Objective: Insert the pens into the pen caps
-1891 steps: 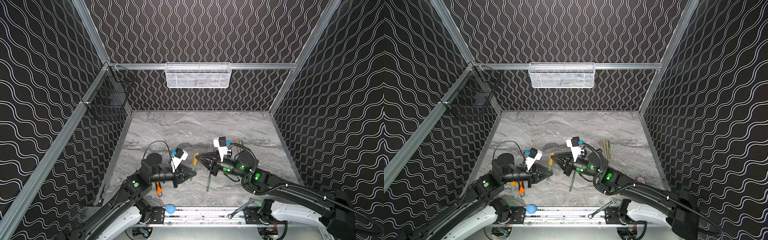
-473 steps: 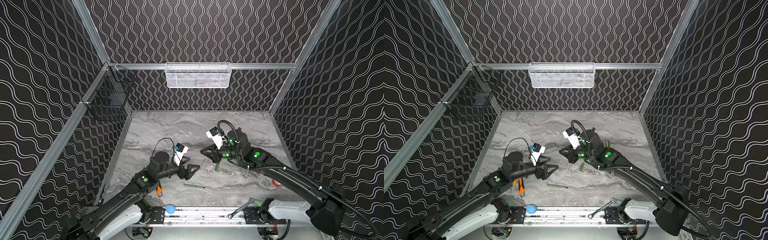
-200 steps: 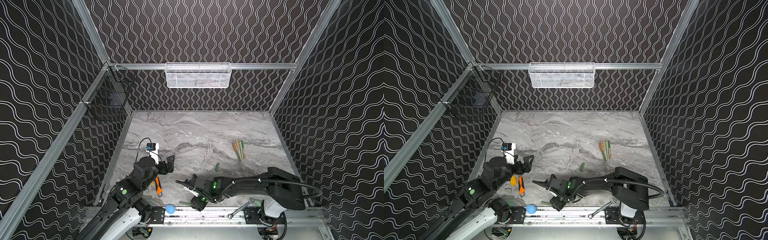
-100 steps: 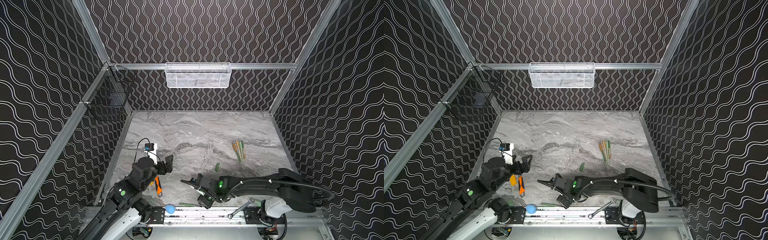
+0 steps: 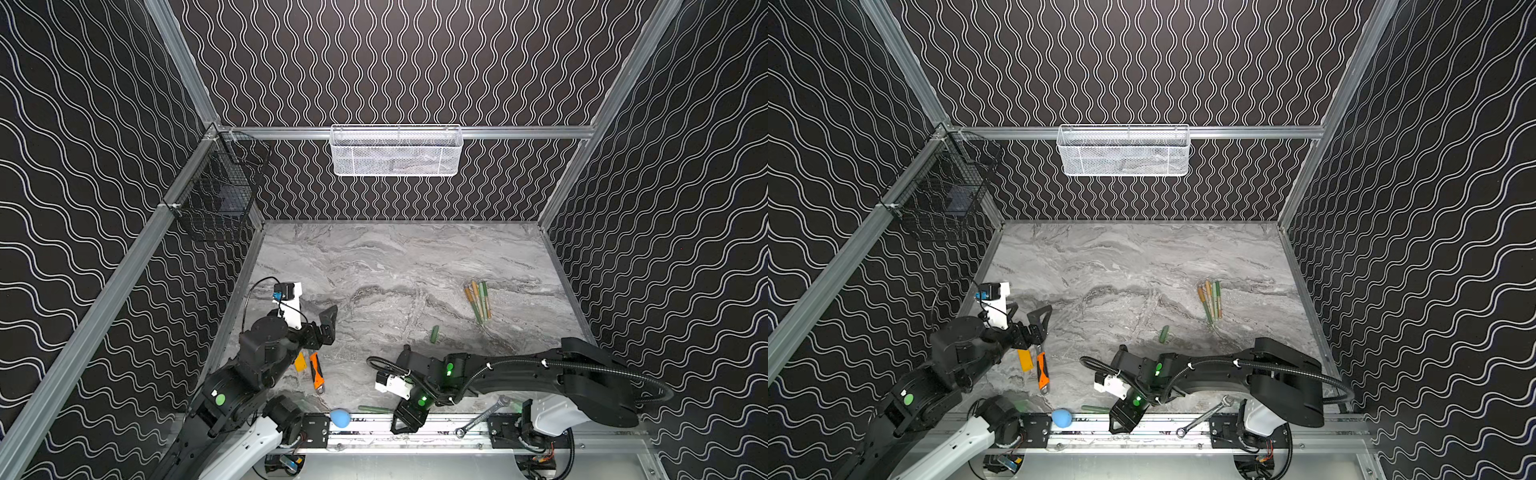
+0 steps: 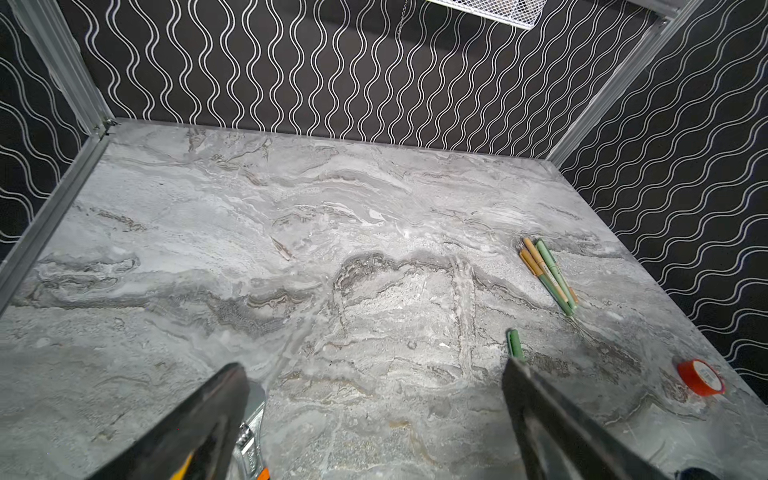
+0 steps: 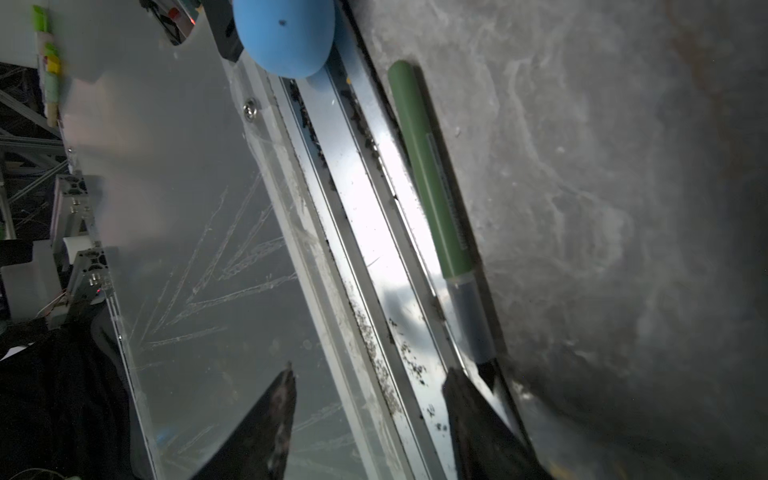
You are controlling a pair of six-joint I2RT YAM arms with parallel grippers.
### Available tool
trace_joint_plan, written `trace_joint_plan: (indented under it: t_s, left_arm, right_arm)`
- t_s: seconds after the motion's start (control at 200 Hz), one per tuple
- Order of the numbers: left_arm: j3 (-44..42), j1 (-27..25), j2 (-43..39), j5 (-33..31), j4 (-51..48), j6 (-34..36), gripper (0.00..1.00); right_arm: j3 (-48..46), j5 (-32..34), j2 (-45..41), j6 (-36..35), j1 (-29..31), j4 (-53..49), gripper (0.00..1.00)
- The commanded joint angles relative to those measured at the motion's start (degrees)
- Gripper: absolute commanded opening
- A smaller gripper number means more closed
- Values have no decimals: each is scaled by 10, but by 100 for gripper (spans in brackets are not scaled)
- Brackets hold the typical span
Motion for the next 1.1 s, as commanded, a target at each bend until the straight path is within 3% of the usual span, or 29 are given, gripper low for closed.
trace_joint_plan:
  t_s: [0.0, 0.23, 0.536, 1.096]
  left_arm:
    - [1, 1, -9, -15, -16, 17, 99]
    - [-8, 1, -18, -9, -18, 16, 99]
    - [-12, 2, 3, 18, -8, 21, 99]
    - [-3, 1, 134, 183, 9, 54, 99]
  right_arm:
    - [5, -34, 15, 6, 1, 36, 60]
    - [7, -39, 45, 7, 1, 40, 60]
    - [7, 18, 43, 10, -9, 21, 61]
    - [-1, 44, 43, -34, -94, 29, 61]
